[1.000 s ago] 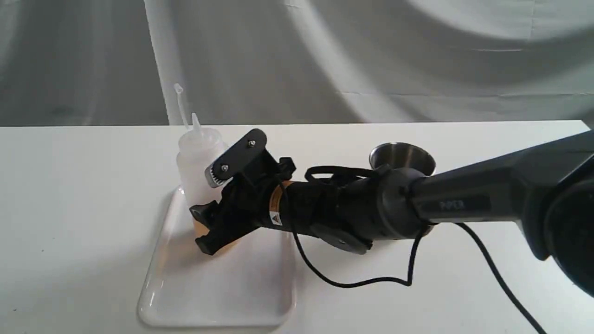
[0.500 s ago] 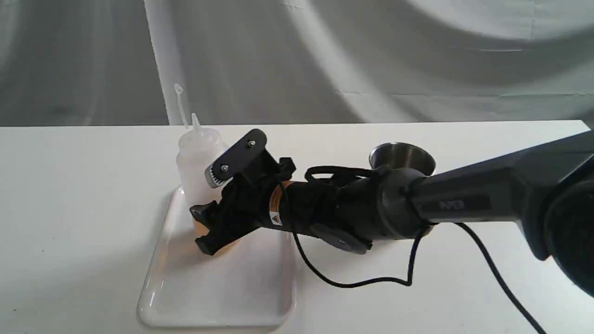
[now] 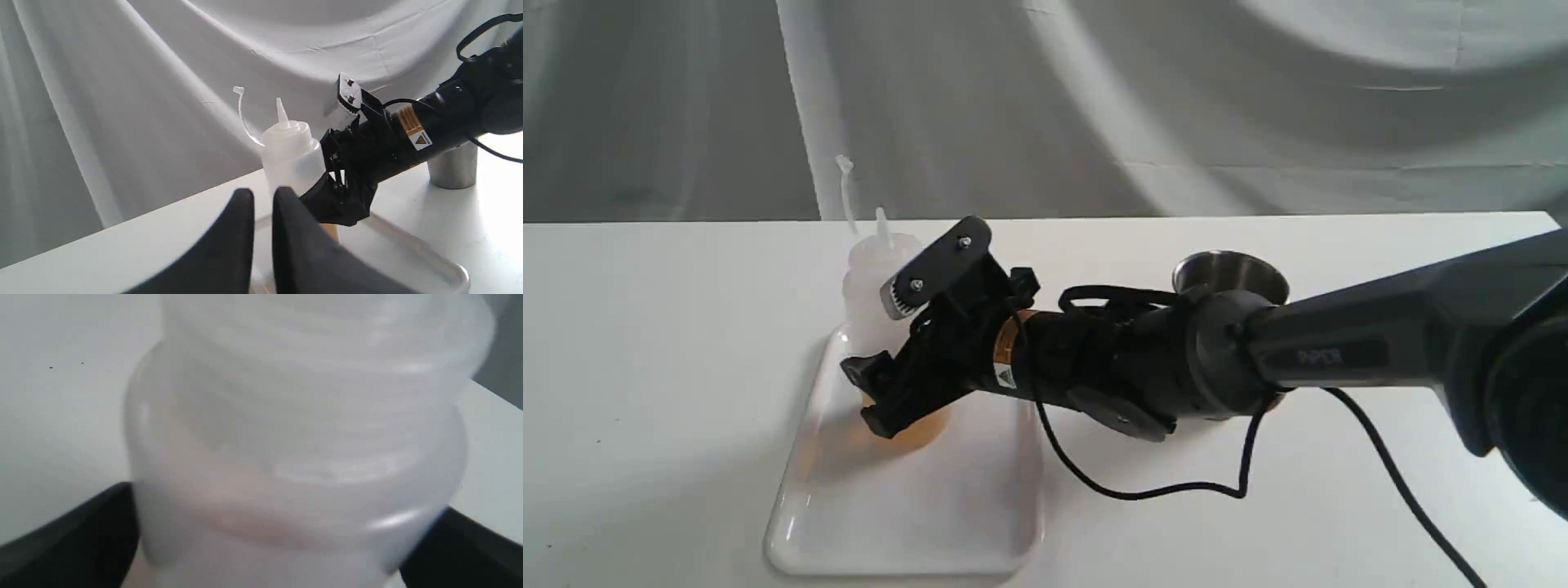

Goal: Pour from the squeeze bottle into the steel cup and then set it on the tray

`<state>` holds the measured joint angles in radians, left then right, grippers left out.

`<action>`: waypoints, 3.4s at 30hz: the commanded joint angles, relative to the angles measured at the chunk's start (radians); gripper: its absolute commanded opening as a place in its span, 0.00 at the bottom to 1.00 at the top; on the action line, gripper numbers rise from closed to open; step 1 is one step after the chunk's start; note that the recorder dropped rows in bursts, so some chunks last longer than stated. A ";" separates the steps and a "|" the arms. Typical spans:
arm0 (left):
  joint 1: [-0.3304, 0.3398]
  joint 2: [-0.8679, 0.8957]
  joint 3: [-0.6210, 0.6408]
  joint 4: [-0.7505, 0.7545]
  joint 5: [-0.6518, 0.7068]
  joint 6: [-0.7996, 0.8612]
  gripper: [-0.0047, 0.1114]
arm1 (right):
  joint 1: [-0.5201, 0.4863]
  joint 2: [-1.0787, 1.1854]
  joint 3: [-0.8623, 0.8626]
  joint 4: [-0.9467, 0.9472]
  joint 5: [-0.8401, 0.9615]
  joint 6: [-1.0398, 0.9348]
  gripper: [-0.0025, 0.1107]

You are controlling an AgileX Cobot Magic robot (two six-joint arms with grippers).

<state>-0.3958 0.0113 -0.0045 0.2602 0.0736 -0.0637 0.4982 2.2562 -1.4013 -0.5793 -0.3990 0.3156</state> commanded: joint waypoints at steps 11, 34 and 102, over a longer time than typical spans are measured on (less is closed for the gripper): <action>0.002 0.003 0.004 -0.002 -0.006 -0.003 0.11 | 0.003 -0.042 -0.003 0.014 -0.024 -0.001 0.77; 0.002 0.003 0.004 -0.002 -0.006 -0.003 0.11 | 0.001 -0.468 -0.003 0.014 0.216 0.009 0.70; 0.002 0.003 0.004 -0.002 -0.006 -0.003 0.11 | -0.001 -1.525 0.198 0.573 1.204 -0.559 0.02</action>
<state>-0.3958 0.0113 -0.0045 0.2602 0.0736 -0.0637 0.4982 0.7494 -1.2472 0.0000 0.8818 -0.2169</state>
